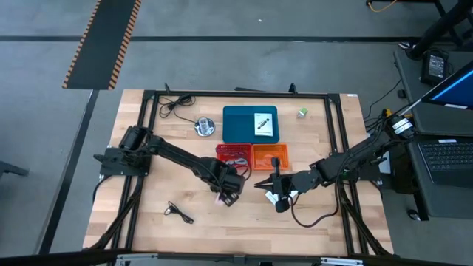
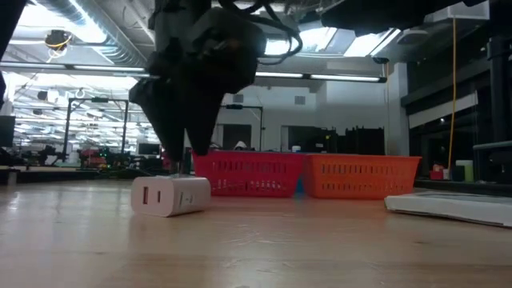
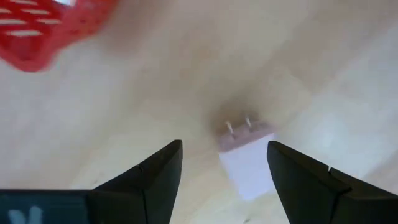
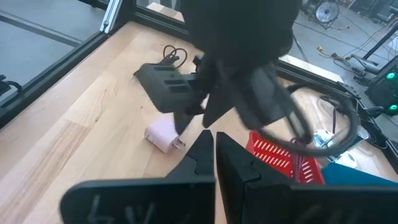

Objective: Pick and place items into bin
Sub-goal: Put the white charger adapter into the orange bin

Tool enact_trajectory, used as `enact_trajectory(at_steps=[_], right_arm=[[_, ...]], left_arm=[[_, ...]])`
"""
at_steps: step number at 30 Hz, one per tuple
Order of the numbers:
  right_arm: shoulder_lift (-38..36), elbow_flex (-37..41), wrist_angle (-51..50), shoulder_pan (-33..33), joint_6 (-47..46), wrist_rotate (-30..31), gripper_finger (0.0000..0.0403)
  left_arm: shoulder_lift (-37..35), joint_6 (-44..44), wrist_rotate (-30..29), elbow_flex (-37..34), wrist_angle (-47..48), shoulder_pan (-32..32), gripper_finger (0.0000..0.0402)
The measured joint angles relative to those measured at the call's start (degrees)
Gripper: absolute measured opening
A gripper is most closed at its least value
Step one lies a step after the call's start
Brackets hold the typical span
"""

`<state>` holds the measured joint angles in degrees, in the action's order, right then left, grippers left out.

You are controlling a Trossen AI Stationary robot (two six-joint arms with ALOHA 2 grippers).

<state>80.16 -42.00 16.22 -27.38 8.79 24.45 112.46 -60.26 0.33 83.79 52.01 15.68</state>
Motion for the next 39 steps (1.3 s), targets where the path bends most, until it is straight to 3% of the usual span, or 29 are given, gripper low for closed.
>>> enact_trajectory(at_steps=[12,21,39], right_arm=[[0.00,0.00,-0.44,-0.02,0.03,-0.02,0.0000],[0.00,0.00,-0.44,-0.01,-0.84,-0.02,0.0000],[0.00,0.00,-0.34,-0.02,-0.99,-0.02,0.0000]], left_arm=[[0.72,-15.02,-6.83,0.06,-1.98,6.16,0.0230],[0.72,-19.46,-11.93,0.06,-2.52,8.28,0.0230],[2.62,-19.57,-9.50,0.02,-4.06,8.28,0.0230]])
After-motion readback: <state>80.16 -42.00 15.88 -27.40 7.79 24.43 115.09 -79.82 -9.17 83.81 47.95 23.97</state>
